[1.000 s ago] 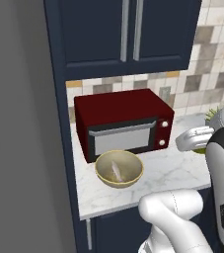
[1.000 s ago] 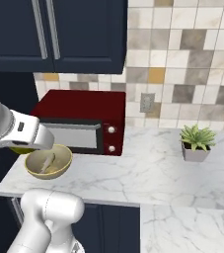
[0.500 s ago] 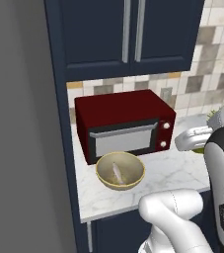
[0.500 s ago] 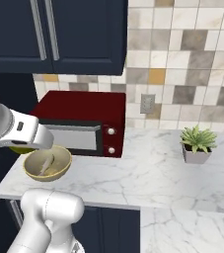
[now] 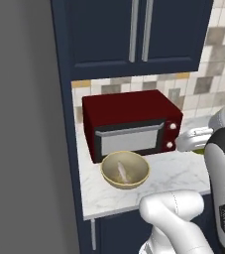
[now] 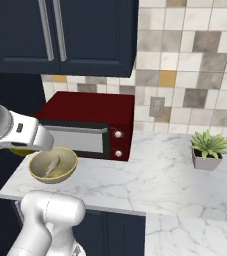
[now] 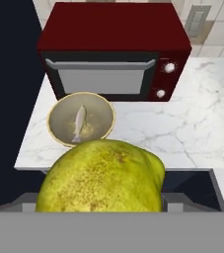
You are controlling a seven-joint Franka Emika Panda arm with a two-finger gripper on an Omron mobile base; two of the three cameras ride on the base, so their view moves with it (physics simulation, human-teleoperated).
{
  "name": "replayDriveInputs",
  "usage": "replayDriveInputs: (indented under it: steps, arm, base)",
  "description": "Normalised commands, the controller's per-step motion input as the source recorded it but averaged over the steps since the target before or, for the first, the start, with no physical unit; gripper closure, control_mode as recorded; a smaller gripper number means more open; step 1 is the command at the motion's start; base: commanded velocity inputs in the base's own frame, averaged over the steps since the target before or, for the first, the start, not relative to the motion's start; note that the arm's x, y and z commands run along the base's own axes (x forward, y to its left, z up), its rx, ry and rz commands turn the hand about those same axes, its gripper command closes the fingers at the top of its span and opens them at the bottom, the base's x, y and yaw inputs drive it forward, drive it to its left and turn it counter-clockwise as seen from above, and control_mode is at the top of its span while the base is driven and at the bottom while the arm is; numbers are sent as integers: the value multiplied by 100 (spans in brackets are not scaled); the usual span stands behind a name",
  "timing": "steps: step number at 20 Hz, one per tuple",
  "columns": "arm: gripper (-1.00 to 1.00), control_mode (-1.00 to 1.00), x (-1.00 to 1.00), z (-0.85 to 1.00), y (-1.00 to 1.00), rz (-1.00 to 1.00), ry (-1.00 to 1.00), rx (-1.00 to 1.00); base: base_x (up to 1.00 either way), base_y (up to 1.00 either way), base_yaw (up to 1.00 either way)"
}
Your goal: Take the pear, fish, and kiwi from the freezer and place them in the bowl on the counter.
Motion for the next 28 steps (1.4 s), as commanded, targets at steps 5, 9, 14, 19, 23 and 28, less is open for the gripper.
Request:
replayDriveInputs:
  steps: [5,9,14,19,23,28]
  arm:
    - [100,100,0,0,0,0,0,0]
    - [100,-100,36,0,12,4,0,0]
    - [100,-100,43,-15,29,5,10,0]
    - [100,-100,30,-43,20,6,16,-1]
    - [100,-100,24,-60,0,7,12,0]
    - [100,-100,31,-66,0,8,4,0]
  base:
    - [5,11,19]
    - [4,5,3]
    - [0,0,0]
    - [0,0,0]
    - [0,0,0]
    - [0,0,0]
